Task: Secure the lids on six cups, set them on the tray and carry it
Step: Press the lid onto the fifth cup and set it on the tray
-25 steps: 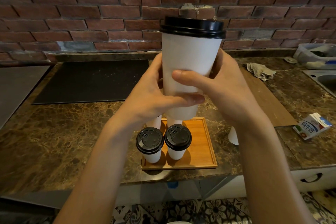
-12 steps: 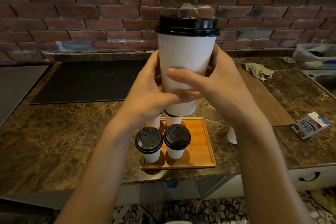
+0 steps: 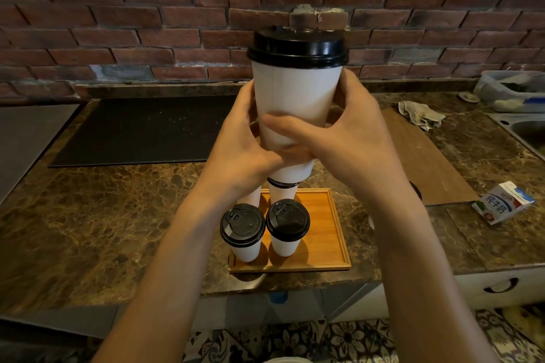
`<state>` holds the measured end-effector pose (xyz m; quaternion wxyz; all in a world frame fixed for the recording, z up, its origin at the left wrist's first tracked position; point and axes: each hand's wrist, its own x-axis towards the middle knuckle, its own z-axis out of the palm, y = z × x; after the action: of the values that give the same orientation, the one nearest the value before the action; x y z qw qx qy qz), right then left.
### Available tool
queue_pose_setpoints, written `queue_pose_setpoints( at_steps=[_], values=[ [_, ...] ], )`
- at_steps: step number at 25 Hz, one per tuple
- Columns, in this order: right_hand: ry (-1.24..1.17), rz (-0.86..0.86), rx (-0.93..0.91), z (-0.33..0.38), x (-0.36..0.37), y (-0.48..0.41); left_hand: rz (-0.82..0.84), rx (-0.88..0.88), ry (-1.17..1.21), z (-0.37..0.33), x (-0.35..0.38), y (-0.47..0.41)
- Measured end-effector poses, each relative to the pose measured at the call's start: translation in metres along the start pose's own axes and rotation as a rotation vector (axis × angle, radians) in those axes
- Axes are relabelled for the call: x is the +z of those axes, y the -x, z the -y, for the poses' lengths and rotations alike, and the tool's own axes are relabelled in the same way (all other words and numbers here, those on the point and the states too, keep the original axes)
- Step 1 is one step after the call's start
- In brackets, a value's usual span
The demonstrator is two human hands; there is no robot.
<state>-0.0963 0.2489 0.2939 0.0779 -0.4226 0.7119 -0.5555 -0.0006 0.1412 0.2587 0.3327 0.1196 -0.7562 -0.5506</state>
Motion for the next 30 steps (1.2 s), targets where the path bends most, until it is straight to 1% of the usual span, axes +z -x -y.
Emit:
queue_pose_setpoints(
  at_steps=[7,10,12,15,18,20,23,25,30],
  values=[
    [-0.052,-0.05,-0.056,-0.004,-0.011,-0.001,0.096,0.008,0.017,-0.002,-0.005,0.0],
    [-0.041,-0.055,-0.086,-0.015,-0.024,-0.002,0.07,-0.021,0.004,0.005,-0.014,0.005],
    [-0.034,-0.063,-0.075,-0.028,-0.033,-0.001,-0.029,-0.029,-0.011,0.017,-0.021,0.012],
    [-0.03,-0.094,-0.025,-0.059,-0.04,0.003,-0.251,-0.065,-0.116,0.052,-0.034,0.024],
    [-0.027,-0.131,0.026,-0.097,-0.04,0.012,-0.446,-0.183,-0.359,0.106,-0.05,0.039],
    [-0.013,-0.151,0.055,-0.123,-0.035,0.022,-0.487,-0.251,-0.544,0.146,-0.058,0.056],
    [-0.017,-0.185,0.126,-0.16,-0.028,0.037,-0.417,-0.417,-0.683,0.199,-0.06,0.091],
    [-0.026,-0.191,0.175,-0.183,-0.021,0.047,-0.316,-0.53,-0.757,0.227,-0.057,0.113],
    [-0.067,-0.197,0.31,-0.231,-0.001,0.066,-0.027,-0.721,-0.851,0.266,-0.045,0.147]
  ],
)
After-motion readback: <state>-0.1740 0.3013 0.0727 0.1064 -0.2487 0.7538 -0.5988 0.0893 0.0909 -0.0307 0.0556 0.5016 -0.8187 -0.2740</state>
